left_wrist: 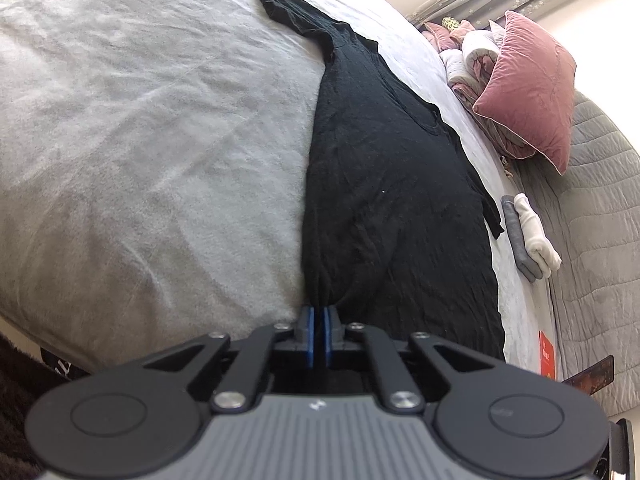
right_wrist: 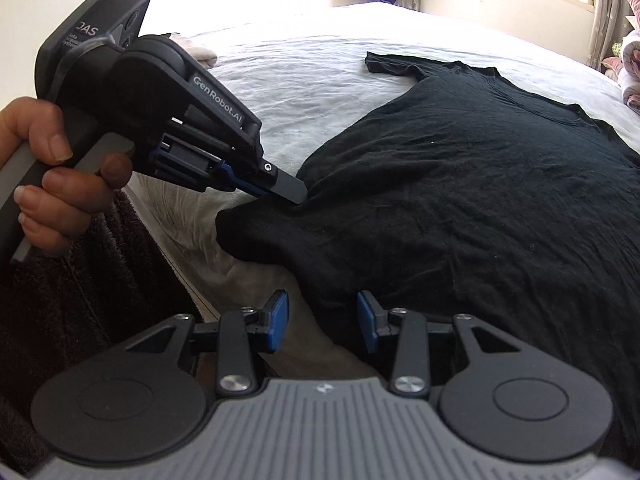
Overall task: Fold clothes
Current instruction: 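Close the left tool on the black shirt hem while the right tool closes beside it, then pull the shirt hem taut with both tools to straighten the body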
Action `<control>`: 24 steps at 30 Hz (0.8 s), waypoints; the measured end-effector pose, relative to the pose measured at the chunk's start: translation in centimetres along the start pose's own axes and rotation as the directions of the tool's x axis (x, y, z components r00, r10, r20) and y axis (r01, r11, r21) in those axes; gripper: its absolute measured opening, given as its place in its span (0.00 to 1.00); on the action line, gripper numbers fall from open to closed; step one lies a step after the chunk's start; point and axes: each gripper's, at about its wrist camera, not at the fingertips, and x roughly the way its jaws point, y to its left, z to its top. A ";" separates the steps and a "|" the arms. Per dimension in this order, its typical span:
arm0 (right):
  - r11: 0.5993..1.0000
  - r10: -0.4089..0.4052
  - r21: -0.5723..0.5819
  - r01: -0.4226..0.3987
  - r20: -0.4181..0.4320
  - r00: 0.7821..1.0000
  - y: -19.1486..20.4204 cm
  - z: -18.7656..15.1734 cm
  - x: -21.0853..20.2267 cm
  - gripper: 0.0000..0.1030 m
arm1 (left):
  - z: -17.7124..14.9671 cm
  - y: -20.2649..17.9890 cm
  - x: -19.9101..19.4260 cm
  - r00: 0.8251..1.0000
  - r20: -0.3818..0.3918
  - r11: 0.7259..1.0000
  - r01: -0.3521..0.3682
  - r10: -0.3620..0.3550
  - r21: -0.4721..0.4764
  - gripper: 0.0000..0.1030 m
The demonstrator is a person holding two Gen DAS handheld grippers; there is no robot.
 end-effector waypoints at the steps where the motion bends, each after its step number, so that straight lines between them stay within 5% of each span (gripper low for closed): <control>1: 1.000 -0.006 0.010 0.006 0.000 1.000 -0.4 0.0 -0.1 0.11 | 0.0 0.0 -0.1 1.000 -0.001 1.000 0.000 0.000 0.003 0.04; 6: 0.982 0.038 0.186 -0.041 0.017 0.999 -3.9 -0.3 -1.0 0.03 | 0.3 0.0 -0.1 1.000 -0.007 1.000 0.004 -0.004 0.004 0.04; 13: 0.884 0.118 0.447 -0.137 0.070 0.991 -9.0 -2.0 -2.4 0.02 | 0.5 0.0 -0.2 1.000 -0.004 0.999 0.024 -0.024 -0.027 0.03; 20: 0.854 0.142 0.495 -0.162 0.078 0.987 -9.6 -2.3 -2.4 0.02 | 0.0 0.6 -1.0 0.999 -0.001 0.998 0.035 -0.035 -0.054 0.06; 24: 0.846 0.149 0.505 -0.172 0.088 0.985 -9.9 -2.6 -2.5 0.03 | -1.6 0.6 -0.8 0.996 -0.055 0.997 0.063 -0.066 -0.044 0.21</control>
